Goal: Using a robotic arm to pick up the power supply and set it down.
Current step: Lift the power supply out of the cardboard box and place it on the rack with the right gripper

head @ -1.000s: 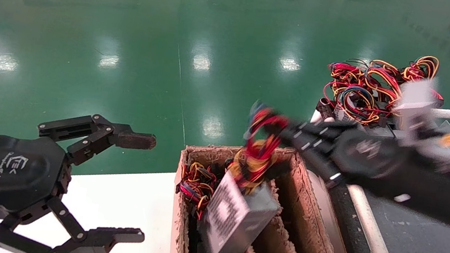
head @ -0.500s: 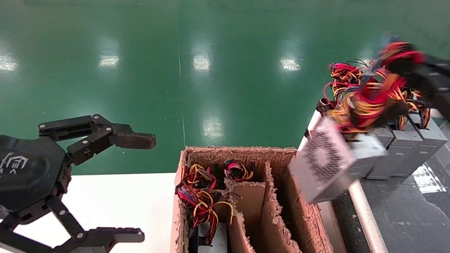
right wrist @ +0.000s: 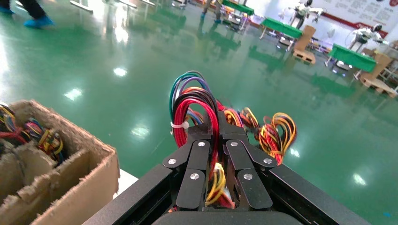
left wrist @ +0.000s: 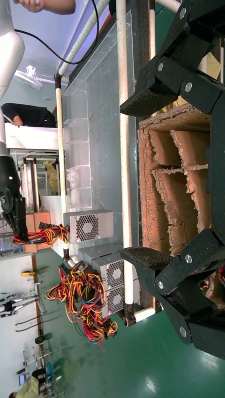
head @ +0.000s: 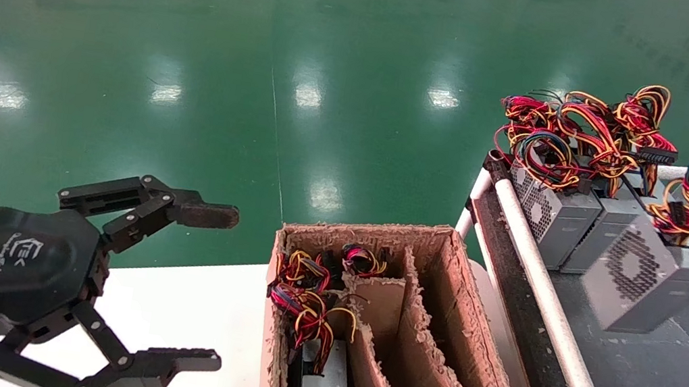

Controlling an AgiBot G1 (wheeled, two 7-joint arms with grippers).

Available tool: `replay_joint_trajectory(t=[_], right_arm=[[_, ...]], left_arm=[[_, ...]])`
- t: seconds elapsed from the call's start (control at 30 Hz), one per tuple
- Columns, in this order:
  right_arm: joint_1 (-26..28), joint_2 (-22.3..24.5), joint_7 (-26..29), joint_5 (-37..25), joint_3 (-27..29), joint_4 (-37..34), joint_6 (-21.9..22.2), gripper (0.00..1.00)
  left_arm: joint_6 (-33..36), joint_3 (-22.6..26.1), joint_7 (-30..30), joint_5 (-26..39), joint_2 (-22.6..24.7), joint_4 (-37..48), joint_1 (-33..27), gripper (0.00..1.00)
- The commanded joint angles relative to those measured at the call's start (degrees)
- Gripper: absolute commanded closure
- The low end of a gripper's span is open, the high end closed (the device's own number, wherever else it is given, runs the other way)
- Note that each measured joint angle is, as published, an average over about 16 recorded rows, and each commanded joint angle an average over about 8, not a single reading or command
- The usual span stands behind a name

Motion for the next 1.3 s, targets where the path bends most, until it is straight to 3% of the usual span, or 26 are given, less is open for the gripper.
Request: replay_joint_trajectory(t=[0.03,0.57,0.63,0.83,0.9,1.3], right_arm=[[0.04,-0.05,-0.93,-0.63,-0.12,-1.46,0.31,1.0],[9.94,-9.33,-5.38,-8.65,-5.97,-12.68,-0.3,1.0],[11.02,-10.23,-6.05,-9.14,-6.28,-14.31,-0.27,0.9],[13.57,-12.02,-7.94,-10.48,-7.15,-18.23,-0.63,0.15],[14.14,-12.35,-8.5,-10.84,-7.38,-19.21,-0.87,0.0],[16.7,-13.66,-10.75,-12.32,-8.34,-23.89,-1.86,0.0]], left_arm=[[0.0,0.0,0.0,0.0,0.0,0.0,0.0,0.0],[-0.01,0.01,0.01,-0.01,-0.01,0.0,0.0,0.0],[-0.01,0.02,0.01,-0.01,-0.01,0.0,0.0,0.0],[-0.01,0.02,0.01,-0.01,-0.01,0.0,-0.01,0.0],[-0.01,0.02,0.01,-0.02,-0.01,0.0,-0.01,0.0],[-0.01,0.03,0.02,-0.02,-0.01,0.0,-0.01,0.0]])
